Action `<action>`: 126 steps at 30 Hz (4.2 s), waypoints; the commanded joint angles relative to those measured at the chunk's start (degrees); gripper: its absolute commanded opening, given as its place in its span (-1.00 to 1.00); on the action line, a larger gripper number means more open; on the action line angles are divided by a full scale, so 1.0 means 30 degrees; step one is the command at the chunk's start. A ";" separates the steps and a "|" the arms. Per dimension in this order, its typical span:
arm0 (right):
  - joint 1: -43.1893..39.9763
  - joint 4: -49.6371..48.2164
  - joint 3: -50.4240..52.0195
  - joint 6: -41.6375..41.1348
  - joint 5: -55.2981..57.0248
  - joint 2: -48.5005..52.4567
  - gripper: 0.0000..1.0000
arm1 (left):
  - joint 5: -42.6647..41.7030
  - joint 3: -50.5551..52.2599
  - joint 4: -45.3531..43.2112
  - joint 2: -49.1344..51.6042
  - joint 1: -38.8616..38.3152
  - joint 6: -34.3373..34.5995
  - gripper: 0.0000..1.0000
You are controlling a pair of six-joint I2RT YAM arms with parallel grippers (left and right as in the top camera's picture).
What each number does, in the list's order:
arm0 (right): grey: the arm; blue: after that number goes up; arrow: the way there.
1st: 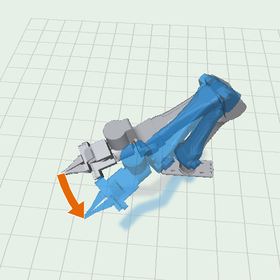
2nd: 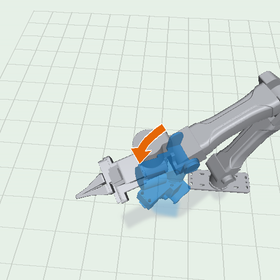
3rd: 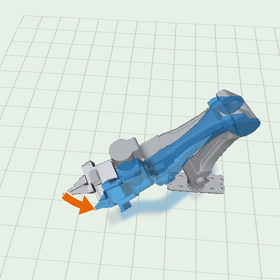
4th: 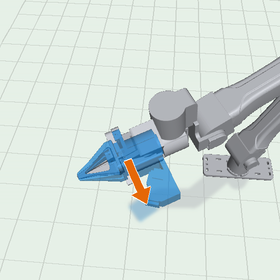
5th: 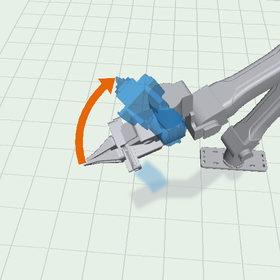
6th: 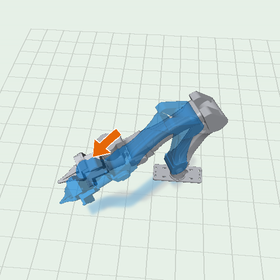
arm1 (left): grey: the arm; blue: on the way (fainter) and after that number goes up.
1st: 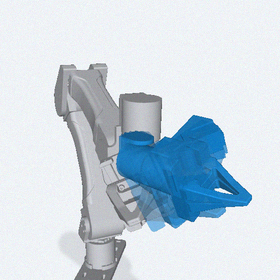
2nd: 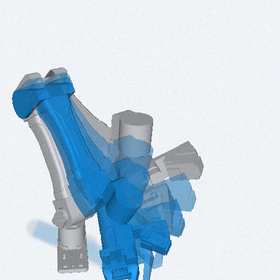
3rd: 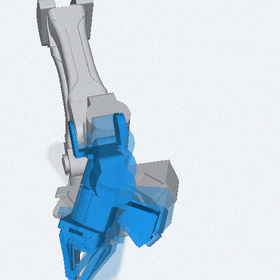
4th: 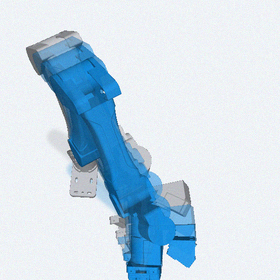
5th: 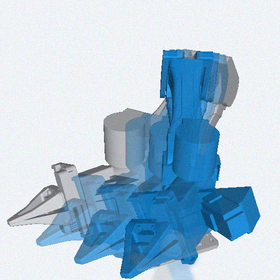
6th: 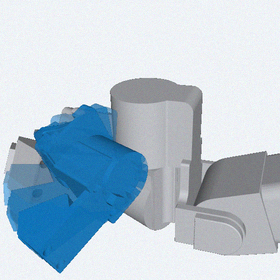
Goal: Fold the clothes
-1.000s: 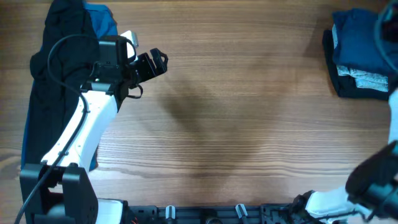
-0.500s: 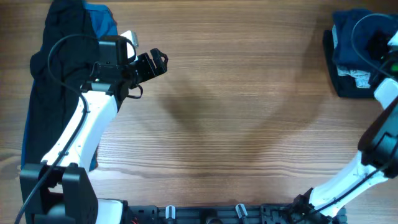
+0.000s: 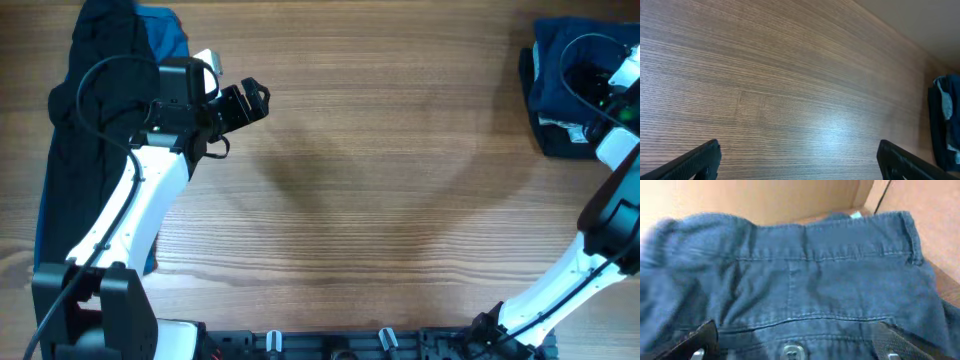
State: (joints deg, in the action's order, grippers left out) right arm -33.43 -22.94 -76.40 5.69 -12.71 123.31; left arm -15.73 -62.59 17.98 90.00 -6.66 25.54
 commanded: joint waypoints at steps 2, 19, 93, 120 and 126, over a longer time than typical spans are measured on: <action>0.0124 -0.0211 -0.0226 -0.0962 -0.1953 -0.3242 0.99 | 0.0204 -0.0036 -0.0175 0.0007 -0.0087 -0.0452 1.00; 0.0648 -0.0940 -0.0270 -0.2645 -0.1741 0.5333 0.99 | 0.0197 -0.0036 -0.0255 0.0590 -0.0087 -0.0444 0.99; 0.9151 1.1045 1.5693 -0.2280 -0.4736 -3.5401 0.99 | 0.0714 -0.0036 -0.0044 0.0583 -0.0073 -0.0444 0.99; 0.9544 0.7402 2.5376 -0.3912 0.1166 -4.1040 0.99 | 0.0714 -0.0036 -0.0044 0.0583 -0.0073 -0.0444 0.99; 0.9551 0.7388 2.5369 -0.3934 0.1158 -4.1033 0.99 | 0.0714 -0.0036 -0.0044 0.0583 -0.0073 -0.0444 0.99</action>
State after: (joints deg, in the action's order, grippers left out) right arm -5.04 -0.51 -0.36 -7.25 -10.39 1.10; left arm -13.96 -62.59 17.98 91.20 -6.66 25.54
